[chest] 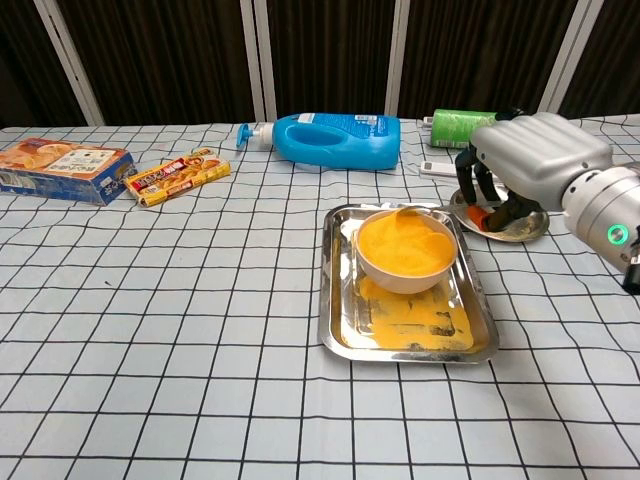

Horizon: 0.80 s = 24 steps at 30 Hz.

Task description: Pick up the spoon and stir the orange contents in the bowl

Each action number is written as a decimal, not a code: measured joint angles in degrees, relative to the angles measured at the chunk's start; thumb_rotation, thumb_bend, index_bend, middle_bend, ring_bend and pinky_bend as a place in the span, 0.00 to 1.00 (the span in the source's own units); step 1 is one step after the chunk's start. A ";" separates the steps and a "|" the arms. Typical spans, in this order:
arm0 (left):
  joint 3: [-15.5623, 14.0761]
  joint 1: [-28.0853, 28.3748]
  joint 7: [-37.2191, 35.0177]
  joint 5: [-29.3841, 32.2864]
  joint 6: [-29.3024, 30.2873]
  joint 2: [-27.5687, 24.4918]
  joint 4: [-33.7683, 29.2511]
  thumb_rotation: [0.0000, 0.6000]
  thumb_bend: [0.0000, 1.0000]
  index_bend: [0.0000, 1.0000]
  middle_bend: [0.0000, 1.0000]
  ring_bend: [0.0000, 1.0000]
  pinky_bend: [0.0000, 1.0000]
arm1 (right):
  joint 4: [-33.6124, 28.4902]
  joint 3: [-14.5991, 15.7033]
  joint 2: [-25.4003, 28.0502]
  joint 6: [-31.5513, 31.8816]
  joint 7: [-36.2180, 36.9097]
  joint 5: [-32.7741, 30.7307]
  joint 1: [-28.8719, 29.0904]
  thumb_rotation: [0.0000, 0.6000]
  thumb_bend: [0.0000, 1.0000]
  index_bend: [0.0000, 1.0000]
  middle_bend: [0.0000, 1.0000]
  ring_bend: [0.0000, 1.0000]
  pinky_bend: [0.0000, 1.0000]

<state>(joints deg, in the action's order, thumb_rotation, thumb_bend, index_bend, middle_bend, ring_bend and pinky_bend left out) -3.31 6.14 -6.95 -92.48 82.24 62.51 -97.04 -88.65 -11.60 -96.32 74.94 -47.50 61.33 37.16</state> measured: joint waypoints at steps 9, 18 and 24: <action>-0.08 0.09 -0.53 -0.23 -0.06 -0.14 0.08 1.00 0.00 0.00 0.00 0.00 0.00 | -4.28 -0.18 2.10 -0.16 -3.25 1.28 1.00 1.00 0.73 0.84 0.71 0.31 0.00; -0.31 0.08 -1.13 -0.78 0.14 -0.35 0.18 1.00 0.00 0.00 0.00 0.00 0.00 | -9.91 0.25 4.77 0.14 -8.18 0.72 1.39 1.00 0.74 0.85 0.73 0.33 0.00; -0.39 0.06 -1.12 -0.92 0.19 -0.38 0.13 1.00 0.00 0.00 0.00 0.00 0.00 | -12.34 1.90 6.48 0.94 -11.13 0.94 1.04 1.00 0.75 0.87 0.74 0.34 0.00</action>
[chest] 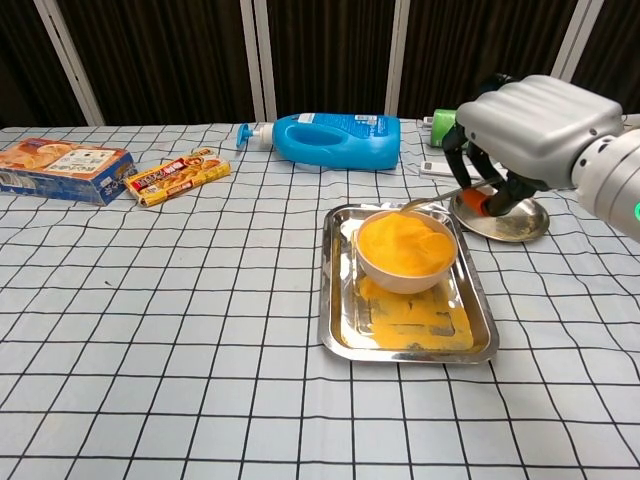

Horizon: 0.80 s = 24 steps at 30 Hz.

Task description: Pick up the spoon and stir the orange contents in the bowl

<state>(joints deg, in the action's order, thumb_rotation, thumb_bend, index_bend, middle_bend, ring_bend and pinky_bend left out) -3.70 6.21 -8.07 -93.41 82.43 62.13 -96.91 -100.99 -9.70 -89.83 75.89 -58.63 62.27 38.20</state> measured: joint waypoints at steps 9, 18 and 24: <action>0.04 0.09 0.18 0.25 -0.29 0.07 -0.07 1.00 0.00 0.00 0.00 0.00 0.00 | 2.48 1.39 -0.94 -0.75 -2.20 -0.04 0.50 1.00 0.75 0.87 0.74 0.34 0.00; -0.03 0.16 -0.26 0.25 -0.42 -0.06 -0.06 1.00 0.00 0.00 0.00 0.00 0.00 | 6.58 0.73 -3.67 -1.20 -1.79 -1.88 0.91 1.00 0.76 0.89 0.76 0.34 0.00; -0.02 0.19 -0.17 0.16 -0.36 -0.02 -0.02 1.00 0.00 0.00 0.00 0.00 0.00 | 5.19 0.99 -3.76 -0.98 -1.84 -3.24 0.34 1.00 0.78 0.92 0.78 0.37 0.00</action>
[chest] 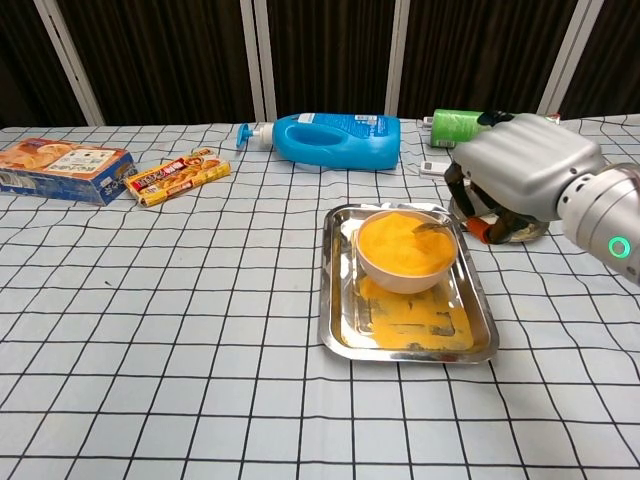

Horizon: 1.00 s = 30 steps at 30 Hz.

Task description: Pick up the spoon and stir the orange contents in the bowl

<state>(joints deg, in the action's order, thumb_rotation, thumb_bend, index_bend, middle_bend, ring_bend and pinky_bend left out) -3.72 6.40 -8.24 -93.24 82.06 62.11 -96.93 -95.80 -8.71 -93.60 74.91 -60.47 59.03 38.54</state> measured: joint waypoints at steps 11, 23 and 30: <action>0.05 -0.11 0.86 0.07 0.16 0.31 0.03 1.00 0.00 0.00 0.00 0.00 0.00 | -7.81 1.77 2.01 1.79 -1.03 0.26 -1.34 1.00 0.78 0.93 0.79 0.38 0.00; 0.14 -0.14 1.02 0.16 0.25 0.46 0.01 1.00 0.00 0.00 0.00 0.00 0.00 | -7.61 0.82 1.78 3.38 1.86 3.28 -1.62 1.00 0.78 0.93 0.79 0.38 0.00; 0.13 -0.04 0.67 0.27 0.03 0.34 -0.02 1.00 0.00 0.00 0.00 0.00 0.00 | -3.53 -0.66 0.38 2.88 3.26 2.49 -1.16 1.00 0.78 0.93 0.79 0.38 0.00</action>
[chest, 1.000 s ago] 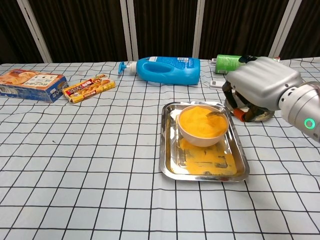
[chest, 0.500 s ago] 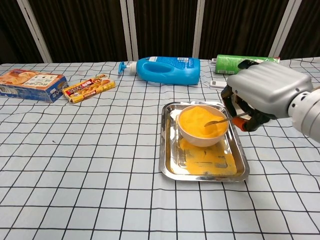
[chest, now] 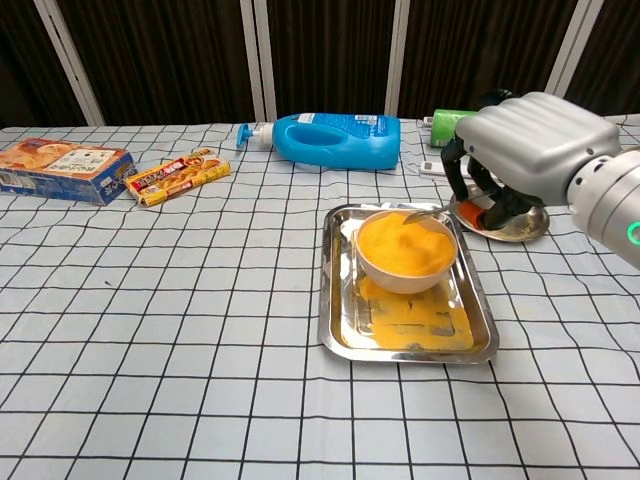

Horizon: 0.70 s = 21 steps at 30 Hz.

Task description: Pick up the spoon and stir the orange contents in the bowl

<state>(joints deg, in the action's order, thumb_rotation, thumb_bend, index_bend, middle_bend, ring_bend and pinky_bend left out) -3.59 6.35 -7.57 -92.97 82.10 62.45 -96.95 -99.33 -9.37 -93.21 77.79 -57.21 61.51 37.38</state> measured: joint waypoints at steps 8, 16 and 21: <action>-0.01 0.06 -0.21 0.08 -0.14 -0.11 -0.09 1.00 0.00 0.00 0.00 0.00 0.00 | 3.17 0.29 -1.56 -1.06 0.20 -2.45 -0.21 1.00 0.78 0.93 0.79 0.38 0.00; -0.03 0.06 -0.05 0.09 -0.16 -0.11 -0.16 1.00 0.00 0.00 0.00 0.00 0.00 | 1.92 0.94 -1.78 -0.94 0.41 -2.59 -0.74 1.00 0.78 0.93 0.79 0.39 0.00; -0.01 0.02 0.01 0.09 -0.07 -0.08 -0.22 1.00 0.00 0.00 0.00 0.00 0.00 | -0.88 1.35 -1.57 -0.68 -0.07 -2.02 -0.80 1.00 0.78 0.93 0.79 0.39 0.00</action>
<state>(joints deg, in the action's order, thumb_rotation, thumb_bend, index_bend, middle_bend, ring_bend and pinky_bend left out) -3.60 6.38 -7.56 -92.88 82.03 62.36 -97.17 -100.21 -8.02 -94.78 77.10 -57.28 59.49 36.58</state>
